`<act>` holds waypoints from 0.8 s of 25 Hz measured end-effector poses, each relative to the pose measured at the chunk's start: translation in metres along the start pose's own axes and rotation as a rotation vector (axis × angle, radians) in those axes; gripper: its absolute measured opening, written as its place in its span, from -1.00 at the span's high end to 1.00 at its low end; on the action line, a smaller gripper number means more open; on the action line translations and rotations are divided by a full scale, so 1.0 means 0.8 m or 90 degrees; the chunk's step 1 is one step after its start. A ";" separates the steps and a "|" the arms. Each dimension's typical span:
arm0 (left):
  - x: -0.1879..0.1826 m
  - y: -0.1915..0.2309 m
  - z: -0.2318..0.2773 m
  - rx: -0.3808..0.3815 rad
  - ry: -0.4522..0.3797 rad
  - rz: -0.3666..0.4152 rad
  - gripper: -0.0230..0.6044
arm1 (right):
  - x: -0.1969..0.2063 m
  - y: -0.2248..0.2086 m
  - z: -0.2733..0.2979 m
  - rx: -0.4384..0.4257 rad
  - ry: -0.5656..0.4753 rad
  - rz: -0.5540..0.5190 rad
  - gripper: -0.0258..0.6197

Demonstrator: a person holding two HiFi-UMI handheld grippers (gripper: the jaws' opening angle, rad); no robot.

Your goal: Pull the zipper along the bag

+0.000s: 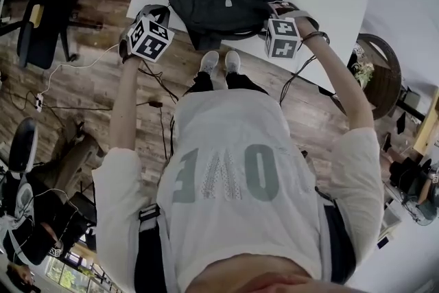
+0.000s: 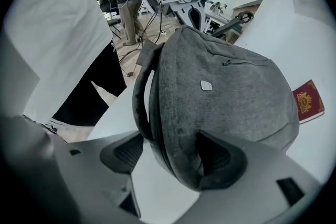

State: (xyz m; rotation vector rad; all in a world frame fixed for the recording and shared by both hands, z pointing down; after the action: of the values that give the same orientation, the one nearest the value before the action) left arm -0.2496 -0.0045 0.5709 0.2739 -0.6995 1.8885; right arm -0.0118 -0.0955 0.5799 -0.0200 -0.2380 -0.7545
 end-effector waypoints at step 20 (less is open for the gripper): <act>-0.032 -0.100 -0.059 0.051 -0.003 -0.082 0.84 | 0.001 0.000 -0.007 -0.005 -0.008 0.017 -0.10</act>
State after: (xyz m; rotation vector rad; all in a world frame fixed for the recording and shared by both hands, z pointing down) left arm -0.1608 0.0251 0.5476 0.3661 -0.5968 1.7957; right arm -0.0103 -0.0967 0.5749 -0.0352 -0.2459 -0.7284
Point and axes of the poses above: the fingertips, and each gripper's own axes: z forward along the fingers, y to its left, x out of its underside, the point moved 2 cm from there along -z, backward along the fingers, and after that the axes turned 7 degrees about -x, right-handed, at the moved point
